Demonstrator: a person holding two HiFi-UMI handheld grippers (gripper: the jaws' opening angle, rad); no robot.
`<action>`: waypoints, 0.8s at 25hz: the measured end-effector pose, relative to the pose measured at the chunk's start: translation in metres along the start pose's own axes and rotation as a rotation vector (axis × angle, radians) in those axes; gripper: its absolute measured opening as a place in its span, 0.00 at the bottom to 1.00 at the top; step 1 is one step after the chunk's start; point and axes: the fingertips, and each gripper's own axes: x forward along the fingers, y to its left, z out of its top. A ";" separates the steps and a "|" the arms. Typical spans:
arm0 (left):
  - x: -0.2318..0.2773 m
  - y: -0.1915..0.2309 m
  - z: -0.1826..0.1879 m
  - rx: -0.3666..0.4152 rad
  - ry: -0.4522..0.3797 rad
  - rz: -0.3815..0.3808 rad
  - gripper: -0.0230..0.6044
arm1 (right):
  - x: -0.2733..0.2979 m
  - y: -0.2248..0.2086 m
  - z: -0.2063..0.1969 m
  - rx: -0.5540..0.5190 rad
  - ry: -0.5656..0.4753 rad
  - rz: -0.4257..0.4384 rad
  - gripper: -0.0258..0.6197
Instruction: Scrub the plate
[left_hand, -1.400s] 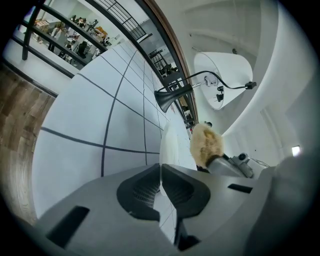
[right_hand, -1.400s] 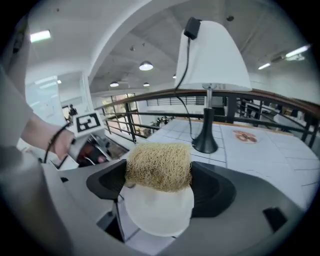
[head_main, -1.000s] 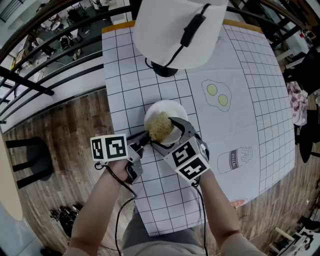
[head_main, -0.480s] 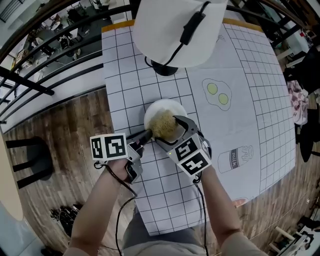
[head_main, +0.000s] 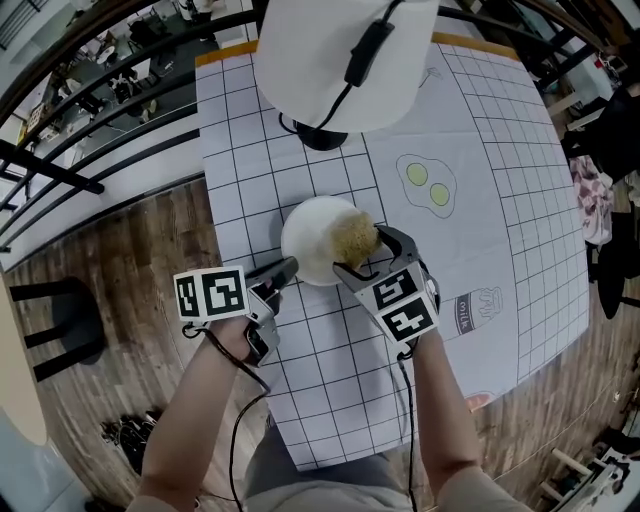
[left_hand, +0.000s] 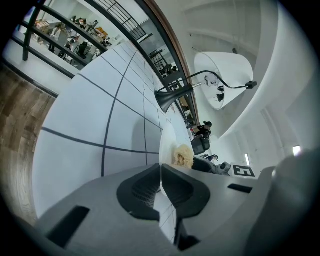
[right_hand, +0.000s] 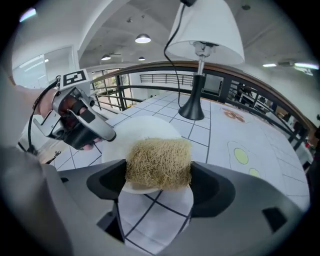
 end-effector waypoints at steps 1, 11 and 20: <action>0.000 0.000 0.000 0.001 0.000 0.002 0.07 | -0.002 -0.004 -0.002 0.022 -0.002 -0.009 0.64; 0.000 0.001 0.000 0.000 -0.002 0.007 0.07 | -0.046 0.063 0.046 -0.049 -0.204 0.193 0.64; 0.001 0.002 0.001 -0.007 0.000 0.006 0.07 | -0.005 0.082 0.006 -0.165 0.013 0.161 0.64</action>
